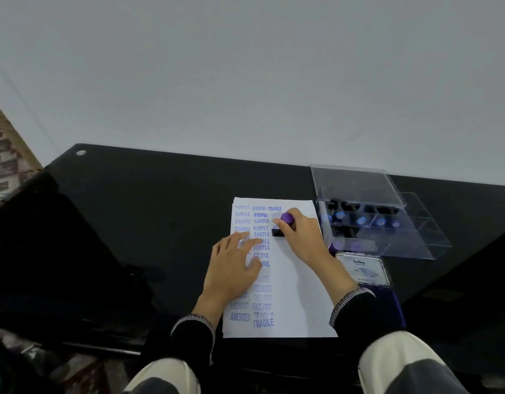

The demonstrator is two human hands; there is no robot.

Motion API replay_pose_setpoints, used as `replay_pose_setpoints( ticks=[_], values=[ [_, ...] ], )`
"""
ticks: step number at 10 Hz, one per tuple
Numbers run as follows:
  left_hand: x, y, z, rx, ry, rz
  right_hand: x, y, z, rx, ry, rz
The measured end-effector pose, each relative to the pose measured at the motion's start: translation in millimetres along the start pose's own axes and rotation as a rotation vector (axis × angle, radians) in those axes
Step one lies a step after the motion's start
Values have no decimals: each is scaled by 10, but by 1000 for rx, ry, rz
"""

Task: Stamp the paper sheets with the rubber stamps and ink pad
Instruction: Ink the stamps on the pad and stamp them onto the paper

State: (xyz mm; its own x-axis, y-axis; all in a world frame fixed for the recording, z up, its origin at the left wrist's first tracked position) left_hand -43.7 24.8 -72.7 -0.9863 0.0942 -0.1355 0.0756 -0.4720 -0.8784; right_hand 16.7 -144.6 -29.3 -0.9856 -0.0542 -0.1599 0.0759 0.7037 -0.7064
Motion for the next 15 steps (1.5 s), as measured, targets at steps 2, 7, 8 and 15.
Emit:
replay_pose_setpoints(
  ticks=[2,7,8,15],
  values=[
    [-1,1,-2,2,-1,0,-3,16,-31,28,-7,-6],
    [-5,27,-19,2,-7,5,24,61,-81,108,11,2],
    [-5,24,-14,0,-9,4,39,69,-78,107,17,20],
    [7,-1,5,6,-2,1,50,78,-76,105,29,39]
  ],
)
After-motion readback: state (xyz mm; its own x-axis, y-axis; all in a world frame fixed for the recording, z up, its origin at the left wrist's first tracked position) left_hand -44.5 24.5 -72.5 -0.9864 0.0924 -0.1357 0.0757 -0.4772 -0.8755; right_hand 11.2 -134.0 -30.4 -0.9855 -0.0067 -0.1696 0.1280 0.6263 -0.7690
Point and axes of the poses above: each hand's wrist, its own x-axis away from the middle knuckle, its own y-axis out of the palm, z = x × y, the point moved 5 cm from there along -x, towards the middle knuckle, and after that the axes turned 1 degree about -x, right-handed, at the moved point
